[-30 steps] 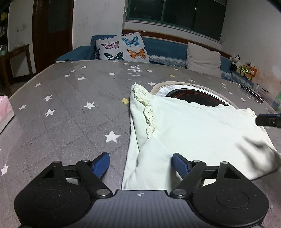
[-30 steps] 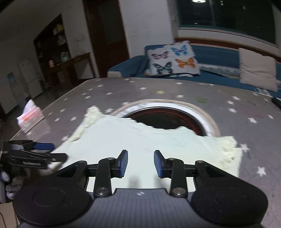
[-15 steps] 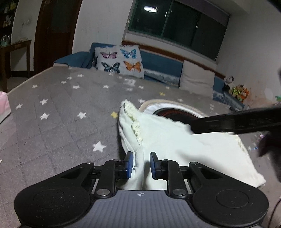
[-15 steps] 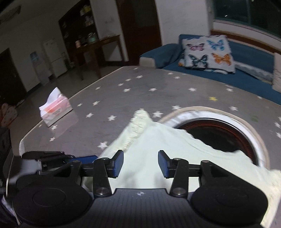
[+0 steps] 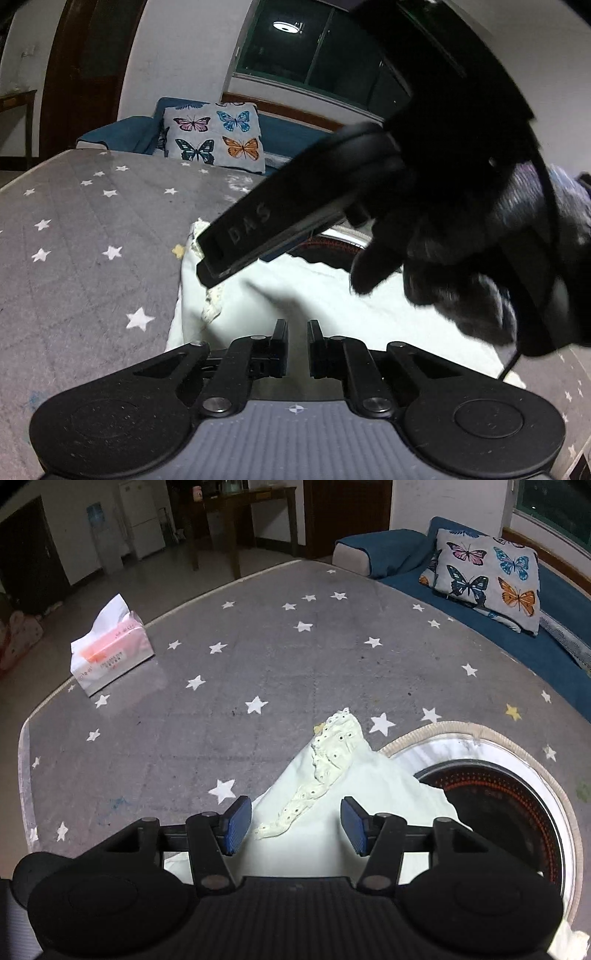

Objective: Fold clothes

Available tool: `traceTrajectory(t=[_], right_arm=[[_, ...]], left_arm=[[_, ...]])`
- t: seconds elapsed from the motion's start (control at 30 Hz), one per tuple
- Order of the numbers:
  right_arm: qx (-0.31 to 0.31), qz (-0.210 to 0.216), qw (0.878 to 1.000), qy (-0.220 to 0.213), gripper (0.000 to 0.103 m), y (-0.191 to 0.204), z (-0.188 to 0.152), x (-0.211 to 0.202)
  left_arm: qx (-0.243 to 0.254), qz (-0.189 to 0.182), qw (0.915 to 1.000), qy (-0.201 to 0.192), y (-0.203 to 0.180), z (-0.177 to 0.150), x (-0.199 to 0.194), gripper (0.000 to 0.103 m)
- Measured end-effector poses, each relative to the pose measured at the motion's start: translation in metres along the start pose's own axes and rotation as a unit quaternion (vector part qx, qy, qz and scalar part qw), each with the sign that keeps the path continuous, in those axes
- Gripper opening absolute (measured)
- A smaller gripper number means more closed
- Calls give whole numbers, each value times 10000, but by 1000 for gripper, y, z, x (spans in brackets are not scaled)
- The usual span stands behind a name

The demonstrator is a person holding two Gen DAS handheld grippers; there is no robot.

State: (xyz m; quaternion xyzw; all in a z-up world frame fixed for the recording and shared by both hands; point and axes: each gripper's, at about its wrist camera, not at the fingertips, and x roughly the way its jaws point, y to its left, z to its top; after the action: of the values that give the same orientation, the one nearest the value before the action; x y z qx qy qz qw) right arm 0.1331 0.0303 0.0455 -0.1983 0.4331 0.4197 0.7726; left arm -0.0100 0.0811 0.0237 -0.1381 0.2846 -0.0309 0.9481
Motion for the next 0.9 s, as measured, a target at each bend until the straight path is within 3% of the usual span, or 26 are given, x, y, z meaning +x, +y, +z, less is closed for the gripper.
traceTrajectory(t=[0.13,0.2,0.27,0.47,0.57,0.6,0.67,0.8,0.9], right_arm=[[238,20,9997,-96,54,-11,0,-2],[364,29,9993,-93,54,-16,0,-1],[403,40,9992,-60,54,-18,-1,0],[359,102,9993,-42,54,-12,-4,-2],[315,131,9994,-82,54,-7,-2,-5],[300,142,9994,-103,54,-6,-1,-7],[297,157,9994,-113,54,-4,1,-9],[233,136,9996,-85,54,2,5,-6],[158,105,9998,-14,54,6,8,-1]], left_arm=[[-102,512,9986,-60,19,0,-6,17],[-258,787,9965,-70,29,0,-9,42],[-307,974,9948,-16,35,0,-9,51],[-519,947,9936,322,40,-6,-4,55],[-768,766,9931,437,43,-8,-3,50],[-818,738,9929,441,43,-8,-3,37],[-923,676,9925,432,44,-6,-4,21],[-981,544,9933,287,39,0,-8,11],[-934,411,9946,186,30,4,-10,10]])
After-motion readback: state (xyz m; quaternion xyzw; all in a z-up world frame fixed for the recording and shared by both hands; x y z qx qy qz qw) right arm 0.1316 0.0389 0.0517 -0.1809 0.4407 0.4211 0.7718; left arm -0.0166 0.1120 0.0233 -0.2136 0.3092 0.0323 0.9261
